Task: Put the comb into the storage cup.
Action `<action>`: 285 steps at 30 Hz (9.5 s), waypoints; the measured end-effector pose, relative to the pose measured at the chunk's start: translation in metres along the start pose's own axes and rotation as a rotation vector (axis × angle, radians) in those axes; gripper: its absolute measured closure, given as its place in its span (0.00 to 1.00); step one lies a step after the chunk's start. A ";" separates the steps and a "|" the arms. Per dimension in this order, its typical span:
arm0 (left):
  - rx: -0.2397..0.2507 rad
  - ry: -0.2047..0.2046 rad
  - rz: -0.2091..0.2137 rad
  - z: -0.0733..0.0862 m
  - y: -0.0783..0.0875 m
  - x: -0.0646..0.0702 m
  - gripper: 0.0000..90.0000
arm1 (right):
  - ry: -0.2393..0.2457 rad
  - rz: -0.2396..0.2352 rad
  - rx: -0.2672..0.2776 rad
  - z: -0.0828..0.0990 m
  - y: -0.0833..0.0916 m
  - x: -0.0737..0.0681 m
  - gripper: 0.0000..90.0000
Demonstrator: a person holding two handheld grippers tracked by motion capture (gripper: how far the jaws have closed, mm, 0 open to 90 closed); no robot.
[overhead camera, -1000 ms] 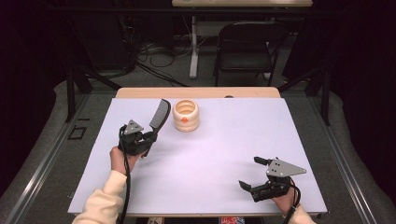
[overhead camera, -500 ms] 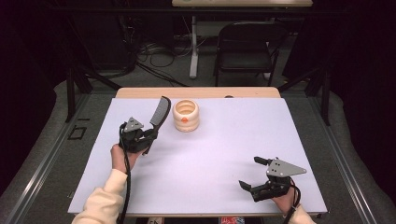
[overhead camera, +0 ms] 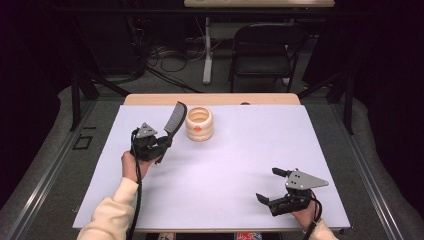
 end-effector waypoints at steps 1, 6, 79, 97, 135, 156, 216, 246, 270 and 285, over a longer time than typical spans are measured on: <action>-0.004 -0.007 0.003 -0.001 0.000 0.000 0.80 | 0.000 0.000 0.000 0.000 0.000 0.000 0.00; 0.001 -0.006 0.003 -0.003 -0.001 -0.002 0.80 | 0.001 0.001 0.000 0.000 0.000 0.000 0.00; 0.081 -0.029 0.003 -0.052 -0.025 -0.007 0.80 | 0.000 -0.002 0.002 0.000 0.000 0.000 0.00; 0.088 -0.032 0.001 -0.058 -0.030 -0.009 0.80 | 0.003 -0.001 0.001 0.000 0.000 0.000 0.00; 0.107 -0.046 -0.005 -0.078 -0.035 -0.008 0.80 | 0.003 0.000 0.004 -0.001 0.000 0.000 0.00; 0.112 -0.050 -0.004 -0.087 -0.042 -0.008 0.80 | 0.002 0.000 0.001 0.000 0.000 0.001 0.00; 0.165 -0.068 -0.001 -0.136 -0.055 -0.010 0.80 | 0.002 0.000 0.002 0.000 0.000 0.001 0.00; 0.233 -0.056 -0.037 -0.153 -0.071 -0.011 0.80 | -0.002 -0.002 0.004 -0.001 0.001 0.001 0.00; 0.311 0.007 -0.103 -0.138 -0.097 -0.012 0.80 | 0.001 -0.003 0.005 -0.001 0.001 0.001 0.00; 0.330 0.001 -0.095 -0.122 -0.109 -0.010 0.80 | 0.000 -0.004 0.004 -0.001 0.001 0.000 0.00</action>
Point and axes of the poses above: each handheld gripper's, and its own axes: y roughly backward along the jaws, z roughly out of its underside, x roughly to its right, the point moved 7 cm from there along -y, roughly forward along the jaws, and after that the axes turned 13 degrees about -y, right-handed, at the moved point
